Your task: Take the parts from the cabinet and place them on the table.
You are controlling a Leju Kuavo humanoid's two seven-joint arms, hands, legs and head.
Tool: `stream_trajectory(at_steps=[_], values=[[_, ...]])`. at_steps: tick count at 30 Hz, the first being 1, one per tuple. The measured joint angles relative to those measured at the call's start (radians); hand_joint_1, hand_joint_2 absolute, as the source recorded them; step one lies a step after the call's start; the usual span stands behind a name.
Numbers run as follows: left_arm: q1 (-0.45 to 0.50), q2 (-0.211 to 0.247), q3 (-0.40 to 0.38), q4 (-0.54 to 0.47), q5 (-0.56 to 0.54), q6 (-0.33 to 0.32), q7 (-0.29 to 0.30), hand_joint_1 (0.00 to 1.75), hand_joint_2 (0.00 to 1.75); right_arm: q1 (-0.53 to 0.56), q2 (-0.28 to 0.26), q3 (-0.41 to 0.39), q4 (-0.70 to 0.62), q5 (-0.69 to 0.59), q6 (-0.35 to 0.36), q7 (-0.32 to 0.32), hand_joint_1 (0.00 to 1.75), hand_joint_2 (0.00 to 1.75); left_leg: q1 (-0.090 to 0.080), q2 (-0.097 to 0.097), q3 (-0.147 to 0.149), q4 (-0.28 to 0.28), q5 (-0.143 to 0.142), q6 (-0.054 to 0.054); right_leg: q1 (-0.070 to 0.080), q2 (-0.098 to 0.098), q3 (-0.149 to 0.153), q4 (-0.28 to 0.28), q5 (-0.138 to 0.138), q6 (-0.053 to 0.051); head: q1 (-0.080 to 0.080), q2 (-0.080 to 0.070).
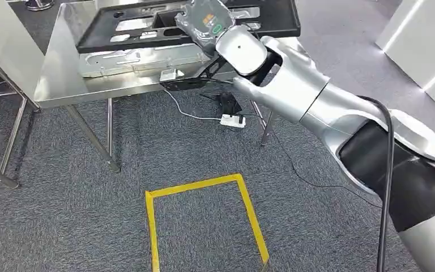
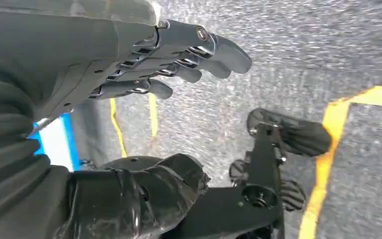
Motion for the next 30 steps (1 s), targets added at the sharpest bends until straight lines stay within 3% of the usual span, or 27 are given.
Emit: stream_trajectory(at_steps=[1,3,5,8,10,12,13,14,15,16,17,19,21,24,26,28,29,30], values=[[0.001,0.000,0.000,0.000,0.000,0.000,-0.001,0.00,1.75,-0.003,-0.007,0.000,0.000,-0.001,0.002,0.000,1.75,1.75,0.001,-0.004,0.008,0.003,-0.008,-0.001,-0.001,0.000,0.010,-0.045,0.042,0.000,0.000,0.000],[0.005,-0.001,0.000,0.000,0.000,0.000,-0.002,0.00,1.75,-0.020,-0.019,0.000,-0.002,-0.003,0.005,0.001,1.75,1.75,0.001,-0.008,0.023,0.017,-0.029,-0.009,-0.002,0.000,0.078,-0.225,0.153,-0.004,0.000,0.000],[0.003,-0.001,0.000,0.000,0.000,0.000,-0.003,0.00,1.75,-0.038,-0.025,0.000,-0.005,-0.005,0.008,0.003,1.75,1.75,-0.008,-0.008,0.016,0.037,-0.048,-0.022,0.001,0.001,0.108,-0.290,0.143,-0.010,-0.003,0.000],[0.001,-0.001,0.000,0.000,0.000,0.000,-0.003,0.00,1.75,-0.041,-0.034,0.000,-0.011,-0.010,0.016,0.003,1.75,1.75,-0.004,-0.007,0.022,0.024,-0.051,-0.031,0.007,0.005,0.108,-0.286,0.137,-0.021,-0.002,0.000],[0.004,0.000,0.000,0.000,0.000,0.001,-0.003,0.00,1.75,-0.046,-0.038,0.000,-0.015,-0.012,0.018,0.005,1.75,1.75,-0.001,-0.002,0.012,0.053,-0.074,-0.044,-0.001,0.004,0.123,-0.297,0.134,-0.032,-0.002,0.000],[0.003,0.000,0.000,0.000,0.000,0.002,-0.003,0.00,1.75,-0.053,-0.039,0.000,-0.018,-0.013,0.018,0.007,1.75,1.75,0.002,0.001,-0.055,0.178,-0.121,-0.054,-0.002,0.005,0.130,-0.299,0.129,-0.039,-0.005,0.000],[0.002,0.000,0.000,0.000,0.000,0.003,-0.003,0.00,1.75,-0.053,-0.040,0.000,-0.021,-0.014,0.019,0.007,1.75,1.75,0.005,0.001,-0.106,0.260,-0.142,-0.058,-0.001,0.005,0.134,-0.299,0.124,-0.040,-0.007,0.000],[0.003,-0.001,0.000,0.000,0.000,0.003,-0.003,0.00,1.75,-0.052,-0.040,0.000,-0.021,-0.015,0.019,0.007,1.75,1.75,0.006,0.001,-0.146,0.313,-0.145,-0.060,0.000,0.006,0.139,-0.299,0.119,-0.041,-0.006,0.000],[0.003,-0.001,0.000,0.000,0.000,0.003,-0.003,0.00,1.75,-0.051,-0.040,0.000,-0.021,-0.015,0.020,0.006,1.75,1.75,0.007,0.001,-0.166,0.322,-0.130,-0.060,0.000,0.007,0.145,-0.299,0.114,-0.040,-0.007,0.000],[0.004,-0.002,0.000,0.000,0.000,0.002,-0.003,0.00,1.75,-0.051,-0.041,0.000,-0.021,-0.015,0.020,0.006,1.75,1.75,0.008,0.001,-0.162,0.289,-0.094,-0.059,0.000,0.008,0.154,-0.299,0.108,-0.039,-0.006,0.000],[0.004,-0.002,0.000,0.000,0.000,0.002,-0.003,0.00,1.75,-0.051,-0.041,0.000,-0.022,-0.015,0.020,0.006,1.75,1.75,0.008,0.001,-0.138,0.219,-0.042,-0.056,0.001,0.008,0.164,-0.299,0.102,-0.038,-0.006,0.000],[0.004,-0.001,0.000,0.000,0.002,0.002,-0.003,0.00,1.75,-0.054,-0.043,0.000,-0.027,-0.020,0.023,0.005,1.75,1.75,0.007,0.002,-0.067,0.039,0.050,-0.045,0.001,0.009,0.186,-0.301,0.087,-0.033,-0.006,0.000],[0.001,0.000,0.000,0.000,-0.003,0.008,0.001,0.00,1.75,-0.057,-0.049,0.000,-0.027,-0.028,0.033,0.003,1.75,1.75,-0.007,0.002,-0.042,0.014,0.030,-0.034,0.002,0.012,0.186,-0.306,0.085,-0.024,-0.007,0.000],[0.000,0.000,-0.001,0.000,-0.019,0.011,0.007,0.00,1.75,-0.050,-0.060,0.000,-0.033,-0.056,0.058,0.000,1.75,1.75,-0.007,0.003,-0.031,0.003,0.026,-0.021,0.001,0.012,0.197,-0.319,0.080,-0.003,-0.006,0.000],[0.004,0.000,-0.001,0.000,-0.021,0.011,0.007,0.00,1.75,-0.052,-0.070,0.000,-0.036,-0.057,0.057,0.000,1.75,1.75,-0.001,0.005,-0.010,-0.012,0.025,-0.009,0.003,0.004,0.169,-0.255,0.051,-0.002,-0.001,0.000],[0.001,0.000,-0.001,0.000,-0.021,0.011,0.006,0.00,1.75,-0.053,-0.071,0.000,-0.040,-0.060,0.053,0.000,1.75,1.75,-0.003,0.006,-0.002,-0.010,0.015,0.001,0.005,0.005,0.083,-0.100,-0.009,-0.003,-0.002,0.000],[0.000,0.000,-0.001,0.000,-0.021,0.010,0.005,0.00,1.75,-0.049,-0.071,0.000,-0.041,-0.066,0.053,-0.003,1.75,1.75,-0.004,0.006,0.003,-0.009,0.009,0.003,0.005,0.005,0.037,-0.032,-0.026,-0.003,0.000,0.000],[0.000,0.000,-0.001,0.000,-0.021,0.009,0.003,0.00,1.75,-0.044,-0.071,0.000,-0.041,-0.071,0.053,-0.003,1.75,1.75,-0.004,0.005,0.008,-0.008,0.003,0.003,0.005,0.005,0.011,-0.003,-0.020,-0.002,-0.002,0.000]])
